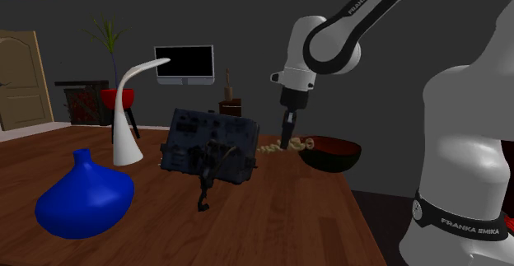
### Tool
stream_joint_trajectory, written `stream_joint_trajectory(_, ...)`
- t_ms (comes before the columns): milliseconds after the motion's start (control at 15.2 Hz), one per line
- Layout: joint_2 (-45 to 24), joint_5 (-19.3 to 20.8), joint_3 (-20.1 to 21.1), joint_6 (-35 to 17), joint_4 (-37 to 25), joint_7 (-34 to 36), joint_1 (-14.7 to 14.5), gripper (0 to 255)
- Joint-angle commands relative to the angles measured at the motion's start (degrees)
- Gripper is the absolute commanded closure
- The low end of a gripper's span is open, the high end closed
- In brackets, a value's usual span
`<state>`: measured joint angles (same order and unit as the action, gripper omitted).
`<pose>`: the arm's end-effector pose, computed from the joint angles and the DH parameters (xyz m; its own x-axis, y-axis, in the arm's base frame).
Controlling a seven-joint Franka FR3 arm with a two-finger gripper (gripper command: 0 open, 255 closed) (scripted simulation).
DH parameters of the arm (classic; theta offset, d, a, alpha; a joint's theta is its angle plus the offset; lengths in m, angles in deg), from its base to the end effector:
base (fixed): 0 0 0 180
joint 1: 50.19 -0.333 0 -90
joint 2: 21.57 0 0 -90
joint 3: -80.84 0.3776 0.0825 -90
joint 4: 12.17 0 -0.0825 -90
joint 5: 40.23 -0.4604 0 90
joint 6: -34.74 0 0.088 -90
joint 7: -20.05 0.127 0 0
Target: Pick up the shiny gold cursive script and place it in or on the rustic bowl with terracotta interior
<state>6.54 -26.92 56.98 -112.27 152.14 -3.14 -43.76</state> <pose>0.3413 -0.1729 0.3082 0.9810 0.0919 0.1712 0.0871 -0.9956 0.0352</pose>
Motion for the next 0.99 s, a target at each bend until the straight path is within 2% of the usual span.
stream_joint_trajectory(0,1.56,0.09,0.36,2.15,-0.56,0.05,0.29,255)
stream_joint_trajectory(330,4.79,-0.07,1.37,6.97,-2.18,0.37,0.58,255)
stream_joint_trajectory(924,7.1,5.05,-10.21,10.78,-4.42,-14.57,8.5,255)
